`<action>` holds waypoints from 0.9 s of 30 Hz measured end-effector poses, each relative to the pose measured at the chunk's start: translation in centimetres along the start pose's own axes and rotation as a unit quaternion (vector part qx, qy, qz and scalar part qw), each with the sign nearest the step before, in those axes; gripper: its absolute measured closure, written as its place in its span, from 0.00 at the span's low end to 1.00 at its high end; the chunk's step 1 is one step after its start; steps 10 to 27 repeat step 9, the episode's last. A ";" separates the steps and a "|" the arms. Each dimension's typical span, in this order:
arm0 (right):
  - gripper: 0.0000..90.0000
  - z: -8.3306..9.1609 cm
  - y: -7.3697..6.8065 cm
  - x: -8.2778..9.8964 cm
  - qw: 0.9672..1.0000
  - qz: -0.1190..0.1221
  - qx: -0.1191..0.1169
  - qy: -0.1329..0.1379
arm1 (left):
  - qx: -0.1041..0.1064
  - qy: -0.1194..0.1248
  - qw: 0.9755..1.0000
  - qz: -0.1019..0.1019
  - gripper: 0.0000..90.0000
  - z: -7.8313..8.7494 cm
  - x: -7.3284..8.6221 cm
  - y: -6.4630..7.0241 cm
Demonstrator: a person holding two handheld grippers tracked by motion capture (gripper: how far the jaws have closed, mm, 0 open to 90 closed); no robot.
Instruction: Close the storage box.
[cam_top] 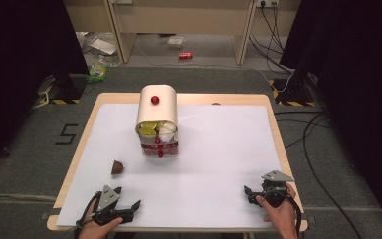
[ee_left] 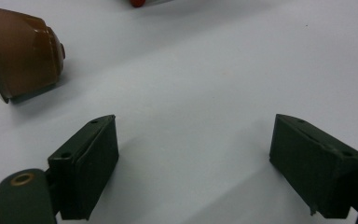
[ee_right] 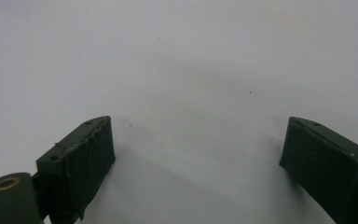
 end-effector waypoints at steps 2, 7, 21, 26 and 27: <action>0.11 0.0 0.0 0.0 1.000 0.000 0.000 0.000 | 0.001 0.001 1.000 0.000 0.16 0.0 0.0 0.0; 0.11 0.0 0.0 0.0 1.000 0.000 0.000 0.000 | 0.002 0.005 1.000 0.000 0.16 0.0 0.1 0.0; 0.11 0.0 0.0 0.0 1.000 0.000 0.000 0.000 | 0.003 0.005 1.000 0.000 0.16 0.0 0.1 0.0; 0.11 0.0 0.0 0.0 1.000 0.000 0.000 0.000 | 0.003 0.005 1.000 0.000 0.16 0.0 0.1 0.0; 0.11 0.0 0.0 0.0 1.000 0.000 0.000 0.000 | 0.003 0.005 1.000 0.000 0.16 0.0 0.1 0.0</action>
Point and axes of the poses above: each handheld gripper's, and its own axes: z roughly backward along the jaws, x roughly out of its underside, y roughly to its right, the point moved 5 cm from there along -z, roughly forward along the jaws, and after that the axes turned 10 degrees about z, right-handed, at the moved point
